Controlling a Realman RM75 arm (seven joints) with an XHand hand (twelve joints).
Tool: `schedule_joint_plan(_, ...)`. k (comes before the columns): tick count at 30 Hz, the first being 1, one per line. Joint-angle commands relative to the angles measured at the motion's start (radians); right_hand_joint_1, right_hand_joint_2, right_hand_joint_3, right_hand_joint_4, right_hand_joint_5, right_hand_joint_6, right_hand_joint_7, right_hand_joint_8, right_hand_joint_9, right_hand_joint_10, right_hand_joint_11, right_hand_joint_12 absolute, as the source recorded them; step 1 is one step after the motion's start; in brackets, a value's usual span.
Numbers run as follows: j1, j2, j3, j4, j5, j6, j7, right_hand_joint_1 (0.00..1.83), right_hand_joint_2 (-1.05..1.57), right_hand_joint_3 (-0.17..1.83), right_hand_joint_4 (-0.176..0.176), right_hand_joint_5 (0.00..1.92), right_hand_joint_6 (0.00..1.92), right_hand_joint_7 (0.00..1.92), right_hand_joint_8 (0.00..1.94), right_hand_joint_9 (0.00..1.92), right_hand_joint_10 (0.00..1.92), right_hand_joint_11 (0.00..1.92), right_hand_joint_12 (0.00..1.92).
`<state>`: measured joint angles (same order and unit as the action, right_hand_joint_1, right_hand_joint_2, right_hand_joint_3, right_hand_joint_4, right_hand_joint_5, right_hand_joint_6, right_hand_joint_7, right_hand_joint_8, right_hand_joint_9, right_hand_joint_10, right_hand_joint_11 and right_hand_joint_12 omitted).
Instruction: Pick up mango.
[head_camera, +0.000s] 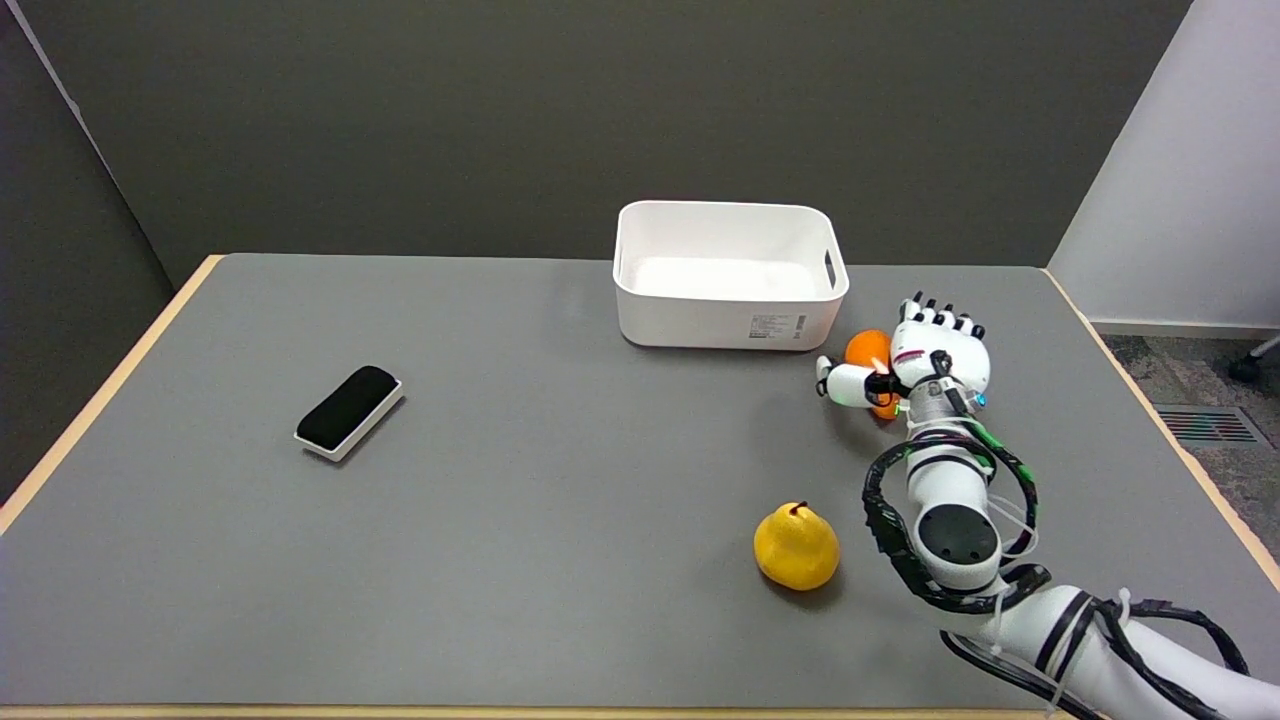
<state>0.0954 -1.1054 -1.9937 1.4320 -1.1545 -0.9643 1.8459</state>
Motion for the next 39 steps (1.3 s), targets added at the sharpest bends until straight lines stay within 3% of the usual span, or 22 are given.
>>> schedule_joint_plan(1,0.036,-0.008,-0.033,-0.060,0.032,-0.020,0.006,0.38,0.66,0.74,-0.176,0.12,0.46,0.26,0.51,0.15,0.92,0.19,1.46)
schedule_joint_plan(11,0.056,-0.013,-0.050,-0.099,-0.060,-0.016,0.006,0.60,0.74,0.83,-0.176,0.27,0.66,0.55,0.75,0.45,1.22,0.50,1.72)
schedule_joint_plan(13,0.058,-0.013,-0.050,-0.101,-0.075,-0.009,0.006,0.71,0.81,0.86,-0.176,0.41,0.97,0.68,0.92,0.59,1.31,0.59,1.75)
schedule_joint_plan(15,0.060,-0.013,-0.051,-0.103,-0.095,-0.005,0.006,0.77,0.85,0.84,-0.176,0.45,1.08,0.73,1.01,0.66,1.34,0.61,1.76)
schedule_joint_plan(17,0.061,-0.012,-0.049,-0.102,-0.117,0.000,0.006,0.96,1.13,0.42,-0.176,0.55,1.50,0.81,1.06,0.74,1.35,0.63,1.78)
schedule_joint_plan(18,0.061,-0.010,-0.045,-0.100,-0.131,0.004,0.006,1.05,1.24,0.22,-0.176,0.51,1.61,0.81,1.21,0.76,1.35,0.62,1.78)
schedule_joint_plan(20,0.062,-0.002,-0.036,-0.092,-0.144,0.018,0.006,1.15,1.32,0.05,-0.176,0.38,1.59,0.78,1.51,0.77,1.35,0.59,1.76)
schedule_joint_plan(22,0.066,0.015,-0.024,-0.079,-0.145,0.029,0.005,1.14,1.32,0.06,-0.176,0.37,1.57,0.76,1.56,0.78,1.37,0.61,1.74)
schedule_joint_plan(26,0.080,0.076,0.001,-0.030,-0.145,0.018,-0.003,1.15,1.30,0.11,-0.176,0.38,1.56,0.75,1.57,0.80,1.43,0.69,1.82)
schedule_joint_plan(28,0.085,0.108,0.016,-0.009,-0.146,0.007,-0.003,1.17,1.23,0.13,-0.176,0.61,1.48,0.71,1.50,0.83,1.39,0.73,1.84)
schedule_joint_plan(31,0.089,0.146,0.039,0.018,-0.155,-0.025,-0.004,1.14,1.30,0.11,-0.176,0.37,1.57,0.75,1.57,0.82,1.43,0.73,1.87)
schedule_joint_plan(39,0.110,0.162,0.040,0.086,-0.337,-0.111,0.006,1.14,1.30,0.11,-0.176,0.37,1.57,0.75,1.57,0.82,1.43,0.75,1.89)
